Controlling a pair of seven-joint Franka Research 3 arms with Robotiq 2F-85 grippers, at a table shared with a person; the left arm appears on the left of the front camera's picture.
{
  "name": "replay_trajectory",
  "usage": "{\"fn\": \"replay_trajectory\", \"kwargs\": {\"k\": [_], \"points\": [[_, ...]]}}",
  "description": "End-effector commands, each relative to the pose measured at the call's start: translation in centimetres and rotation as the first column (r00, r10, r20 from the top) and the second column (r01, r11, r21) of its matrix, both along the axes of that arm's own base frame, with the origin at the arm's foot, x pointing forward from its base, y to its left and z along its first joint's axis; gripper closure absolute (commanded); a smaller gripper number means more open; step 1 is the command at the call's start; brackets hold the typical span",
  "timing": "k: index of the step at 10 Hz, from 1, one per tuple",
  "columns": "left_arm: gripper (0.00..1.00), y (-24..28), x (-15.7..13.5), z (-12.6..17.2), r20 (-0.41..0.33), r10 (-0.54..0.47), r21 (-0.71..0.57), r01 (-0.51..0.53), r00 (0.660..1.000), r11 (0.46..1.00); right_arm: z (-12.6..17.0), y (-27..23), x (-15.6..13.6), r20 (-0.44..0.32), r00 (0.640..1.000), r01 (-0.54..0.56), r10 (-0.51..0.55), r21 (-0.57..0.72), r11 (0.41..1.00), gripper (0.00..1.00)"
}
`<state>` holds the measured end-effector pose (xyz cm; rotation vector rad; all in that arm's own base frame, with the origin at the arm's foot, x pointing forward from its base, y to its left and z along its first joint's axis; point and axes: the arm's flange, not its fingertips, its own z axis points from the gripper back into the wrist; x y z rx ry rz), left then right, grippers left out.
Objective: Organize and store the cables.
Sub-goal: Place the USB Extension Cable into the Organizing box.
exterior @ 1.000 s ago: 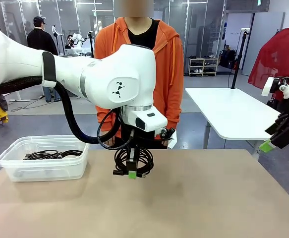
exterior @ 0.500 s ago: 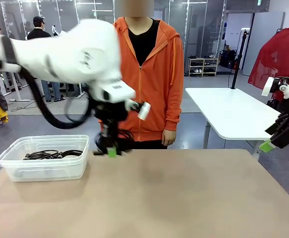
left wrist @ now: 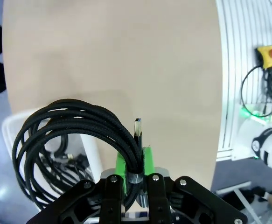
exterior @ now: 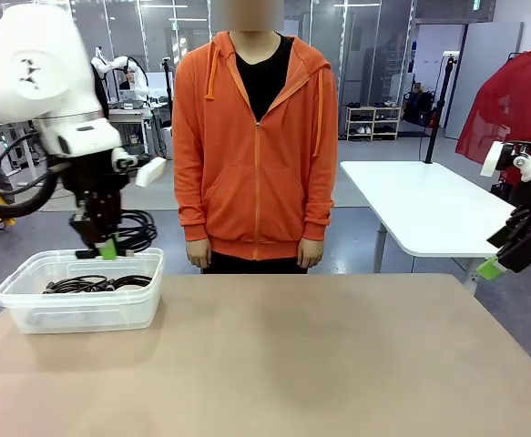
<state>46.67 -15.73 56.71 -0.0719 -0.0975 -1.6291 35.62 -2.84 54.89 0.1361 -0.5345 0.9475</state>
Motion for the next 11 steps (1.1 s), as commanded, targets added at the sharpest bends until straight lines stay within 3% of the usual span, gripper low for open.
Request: {"fn": "replay_trajectory", "kwargs": {"k": [1, 4, 5, 9, 11], "points": [[0.83, 2.6, 0.9, -1.4, 0.017, 0.045, -0.021, -0.044, 0.999, 0.999, 0.2, 0.2, 0.2, -0.004, 1.000, 0.008, -0.008, 0.000, 1.000, 0.00], [0.83, 4.0, 1.6, -0.7, 0.041, 0.111, -0.020, -0.110, 0.993, 0.994, 0.2, 0.2, 0.2, -0.004, 1.000, 0.008, -0.008, 0.000, 1.000, 0.00], [0.83, 4.8, 1.8, -1.4, 0.002, 0.086, -0.012, -0.086, 0.996, 0.996, 0.2, 0.2, 0.2, -0.004, 1.000, 0.008, -0.008, 0.000, 1.000, 0.00], [0.83, 4.7, 1.9, -1.4, 0.006, 0.091, -0.014, -0.091, 0.996, 0.996, 0.2, 0.2, 0.2, -0.004, 1.000, 0.008, -0.008, 0.000, 1.000, 0.00], [0.83, 5.4, 5.0, -1.0, -0.030, 0.089, 0.008, -0.088, 0.996, 0.996, 0.2, 0.2, 0.2, -0.004, 1.000, 0.008, -0.008, 0.000, 1.000, 0.00]]}}
